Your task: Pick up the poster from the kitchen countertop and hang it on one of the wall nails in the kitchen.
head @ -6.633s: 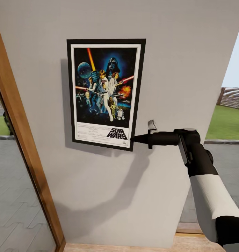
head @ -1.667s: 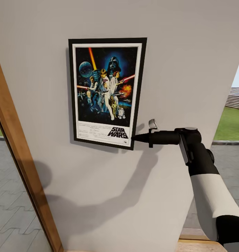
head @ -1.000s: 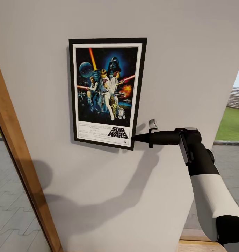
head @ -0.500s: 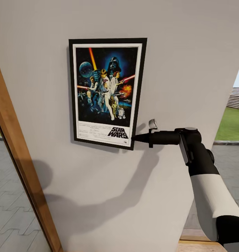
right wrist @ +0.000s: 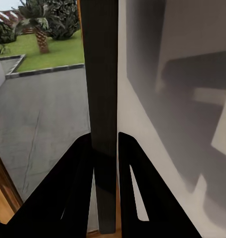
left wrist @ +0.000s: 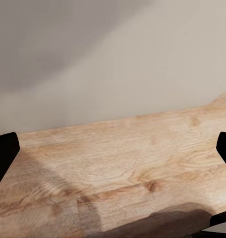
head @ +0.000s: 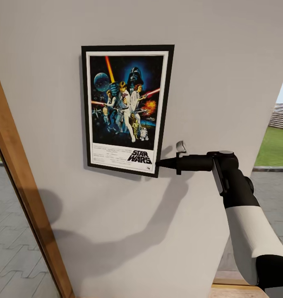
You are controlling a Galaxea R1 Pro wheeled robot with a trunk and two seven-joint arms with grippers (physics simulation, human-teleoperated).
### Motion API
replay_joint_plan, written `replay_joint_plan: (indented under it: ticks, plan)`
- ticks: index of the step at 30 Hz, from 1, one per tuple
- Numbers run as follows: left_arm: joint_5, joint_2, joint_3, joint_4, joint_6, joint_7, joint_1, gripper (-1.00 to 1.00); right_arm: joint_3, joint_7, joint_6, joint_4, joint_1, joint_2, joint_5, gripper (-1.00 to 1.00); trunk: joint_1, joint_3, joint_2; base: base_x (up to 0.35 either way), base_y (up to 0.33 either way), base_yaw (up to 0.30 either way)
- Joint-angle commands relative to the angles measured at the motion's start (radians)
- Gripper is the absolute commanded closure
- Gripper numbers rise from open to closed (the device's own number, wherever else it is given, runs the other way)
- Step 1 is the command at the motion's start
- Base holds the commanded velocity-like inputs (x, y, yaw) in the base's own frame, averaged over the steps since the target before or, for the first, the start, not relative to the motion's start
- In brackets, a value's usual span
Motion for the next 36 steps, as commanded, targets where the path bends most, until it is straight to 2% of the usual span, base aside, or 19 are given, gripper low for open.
replay_joint_plan:
  ticks: [1,28,36]
  plan:
    - [-0.002,0.000,0.003,-0.001,-0.001,-0.006,0.000,-1.00,-0.002,0.011,0.013,-0.001,0.000,0.001,0.008,1.00,0.000,0.000,-0.001,0.000,0.000,0.000]
    - [-0.001,0.000,0.003,-0.001,-0.001,-0.006,0.000,-1.00,-0.002,0.010,0.013,-0.001,0.000,0.001,0.010,1.00,0.000,0.000,-0.001,0.001,0.000,0.000]
    - [-0.001,0.001,0.004,0.000,-0.001,-0.006,0.000,-1.00,-0.002,0.010,0.013,-0.001,0.000,0.001,0.009,1.00,0.000,0.000,-0.001,0.116,0.000,0.000]
